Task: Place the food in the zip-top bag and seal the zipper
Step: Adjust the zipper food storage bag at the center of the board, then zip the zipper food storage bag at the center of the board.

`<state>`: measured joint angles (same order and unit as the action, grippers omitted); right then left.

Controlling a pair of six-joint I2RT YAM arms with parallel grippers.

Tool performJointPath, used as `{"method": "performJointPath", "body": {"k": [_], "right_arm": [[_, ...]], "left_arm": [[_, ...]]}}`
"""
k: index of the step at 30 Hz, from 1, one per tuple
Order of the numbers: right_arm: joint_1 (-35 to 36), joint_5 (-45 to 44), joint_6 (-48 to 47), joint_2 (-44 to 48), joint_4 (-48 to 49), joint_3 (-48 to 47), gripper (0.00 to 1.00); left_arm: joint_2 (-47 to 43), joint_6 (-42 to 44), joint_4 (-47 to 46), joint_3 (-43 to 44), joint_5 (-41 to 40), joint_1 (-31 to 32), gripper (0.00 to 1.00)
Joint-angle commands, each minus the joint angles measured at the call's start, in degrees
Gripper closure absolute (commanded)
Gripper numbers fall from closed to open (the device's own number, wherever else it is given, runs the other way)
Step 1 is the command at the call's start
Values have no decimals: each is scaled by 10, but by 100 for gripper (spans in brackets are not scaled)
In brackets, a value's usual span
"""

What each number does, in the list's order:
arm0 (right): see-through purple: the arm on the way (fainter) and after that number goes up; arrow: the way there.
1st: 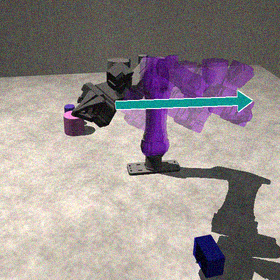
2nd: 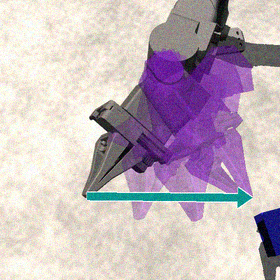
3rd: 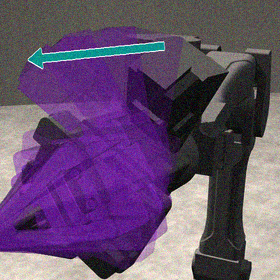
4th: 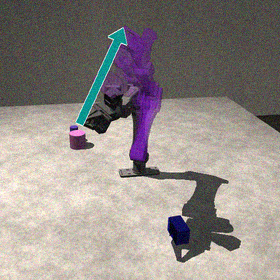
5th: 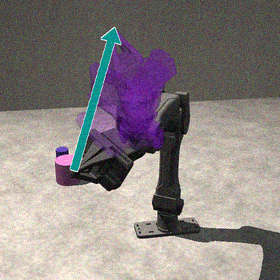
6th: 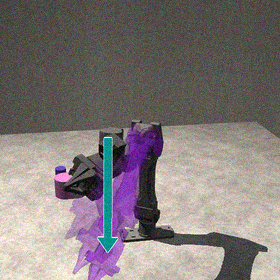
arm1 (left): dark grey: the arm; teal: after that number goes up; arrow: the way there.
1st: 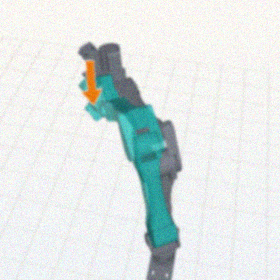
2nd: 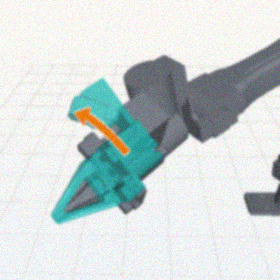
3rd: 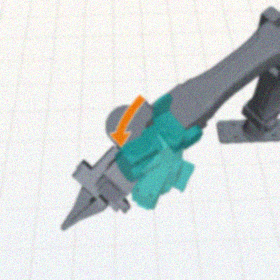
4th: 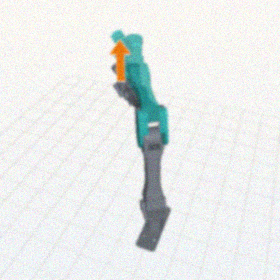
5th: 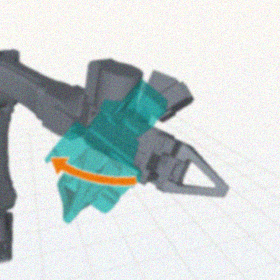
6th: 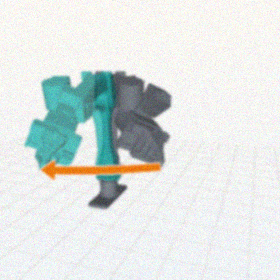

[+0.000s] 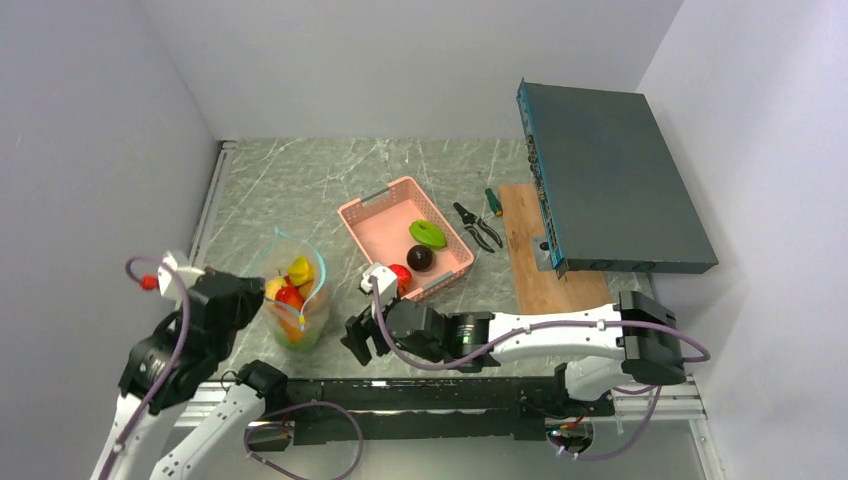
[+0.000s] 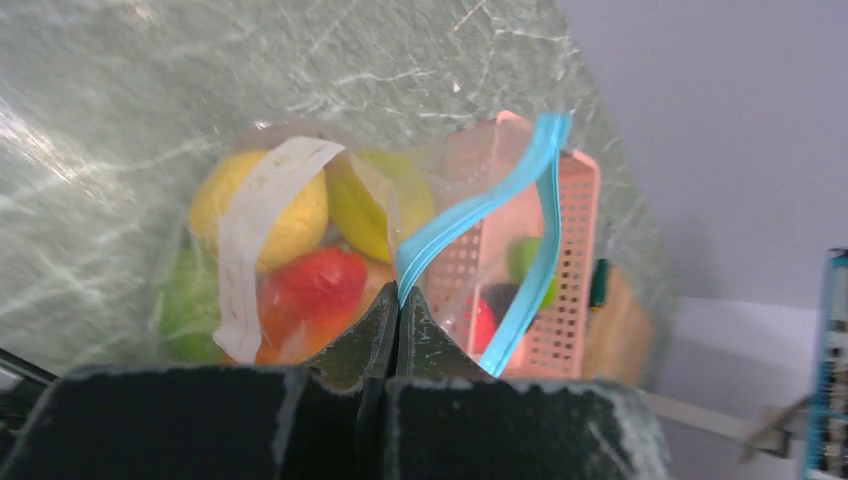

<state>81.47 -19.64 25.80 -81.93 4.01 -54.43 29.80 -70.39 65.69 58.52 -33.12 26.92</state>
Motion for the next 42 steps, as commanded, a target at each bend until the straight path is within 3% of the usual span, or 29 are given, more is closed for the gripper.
{"method": "performJointPath", "body": {"k": [1, 6, 12, 23, 33, 36, 40, 42], "right_arm": [[28, -29, -49, 18, 63, 0, 23], [65, -85, -97, -25, 81, -50, 23], [77, -185, -105, -92, 56, -123, 25], [78, -158, -165, -160, 89, -166, 36], [92, -171, -272, -228, 94, -234, 37], [94, -170, -306, -242, 103, -251, 51], [95, -197, -339, -256, 113, -261, 57], [95, -210, -352, -255, 121, -257, 69]], "left_arm": [[-81, -165, -33, -84, 39, -2, 100], [-124, -227, -28, -141, 75, -2, 100], [-143, -227, -9, -137, 83, -2, 100], [-193, -182, 16, -110, 37, -2, 100], [-213, -186, 40, -89, 61, -2, 100], [-214, -195, 51, -80, 64, -2, 100], [-229, -203, 61, -82, 63, -2, 100], [-240, -208, 67, -84, 62, -2, 100]]}}
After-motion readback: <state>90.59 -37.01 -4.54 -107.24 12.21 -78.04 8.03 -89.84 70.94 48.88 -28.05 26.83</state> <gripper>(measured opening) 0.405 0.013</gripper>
